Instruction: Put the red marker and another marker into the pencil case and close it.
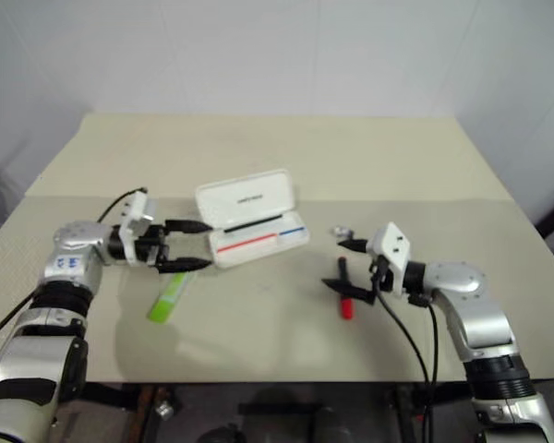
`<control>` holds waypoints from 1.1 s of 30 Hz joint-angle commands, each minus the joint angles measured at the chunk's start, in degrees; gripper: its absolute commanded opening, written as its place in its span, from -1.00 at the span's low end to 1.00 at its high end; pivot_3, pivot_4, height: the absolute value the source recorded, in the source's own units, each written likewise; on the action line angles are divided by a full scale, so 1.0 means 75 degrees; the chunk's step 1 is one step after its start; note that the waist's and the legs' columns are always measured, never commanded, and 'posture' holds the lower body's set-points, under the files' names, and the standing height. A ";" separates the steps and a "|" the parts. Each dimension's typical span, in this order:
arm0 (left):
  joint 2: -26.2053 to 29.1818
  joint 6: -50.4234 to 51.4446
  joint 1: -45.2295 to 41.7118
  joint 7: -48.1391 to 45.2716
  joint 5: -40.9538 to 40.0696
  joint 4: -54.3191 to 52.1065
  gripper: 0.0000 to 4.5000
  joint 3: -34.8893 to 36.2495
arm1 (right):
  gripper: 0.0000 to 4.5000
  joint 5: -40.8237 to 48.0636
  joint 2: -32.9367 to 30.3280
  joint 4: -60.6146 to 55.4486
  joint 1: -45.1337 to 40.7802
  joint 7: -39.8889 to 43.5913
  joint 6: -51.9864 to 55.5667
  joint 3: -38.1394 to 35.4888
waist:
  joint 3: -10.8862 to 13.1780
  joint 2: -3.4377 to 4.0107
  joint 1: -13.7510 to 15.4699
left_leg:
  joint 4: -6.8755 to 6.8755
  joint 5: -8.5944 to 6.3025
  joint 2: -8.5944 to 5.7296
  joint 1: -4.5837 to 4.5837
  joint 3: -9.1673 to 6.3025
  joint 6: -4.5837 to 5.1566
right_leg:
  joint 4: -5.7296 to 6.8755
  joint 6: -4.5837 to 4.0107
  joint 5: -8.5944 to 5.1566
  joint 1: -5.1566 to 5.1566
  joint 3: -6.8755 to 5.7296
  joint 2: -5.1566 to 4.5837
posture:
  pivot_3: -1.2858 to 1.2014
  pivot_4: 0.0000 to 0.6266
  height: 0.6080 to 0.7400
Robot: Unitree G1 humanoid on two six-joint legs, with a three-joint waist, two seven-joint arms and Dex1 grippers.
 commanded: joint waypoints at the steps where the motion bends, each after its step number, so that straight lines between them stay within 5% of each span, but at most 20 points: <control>1: -0.0167 0.0037 -0.0143 0.0182 0.0259 -0.0107 0.99 -0.0183 | 1.00 0.0019 0.0044 -0.0130 -0.0036 -0.0081 -0.0219 -0.0097 | 0.0000 0.0000 0.0002 | 0.0003 -0.0001 0.0000 -0.0001 0.0000 0.0001 | 0.0000 0.0001 0.0001 0.0000 0.0000 0.0000 | 0.03 -0.52 1.00; 33: -0.1156 -0.0512 -0.1059 0.1473 0.1955 0.2122 0.99 -0.0773 | 1.00 0.0314 -0.0623 0.0193 -0.0164 0.0519 -0.0543 -0.0504 | 0.0001 -0.0003 0.0004 | 0.0067 -0.0009 -0.0002 -0.0013 -0.0014 0.0016 | -0.0004 0.0024 0.0014 0.0009 0.0005 -0.0001 | 0.03 -0.52 1.00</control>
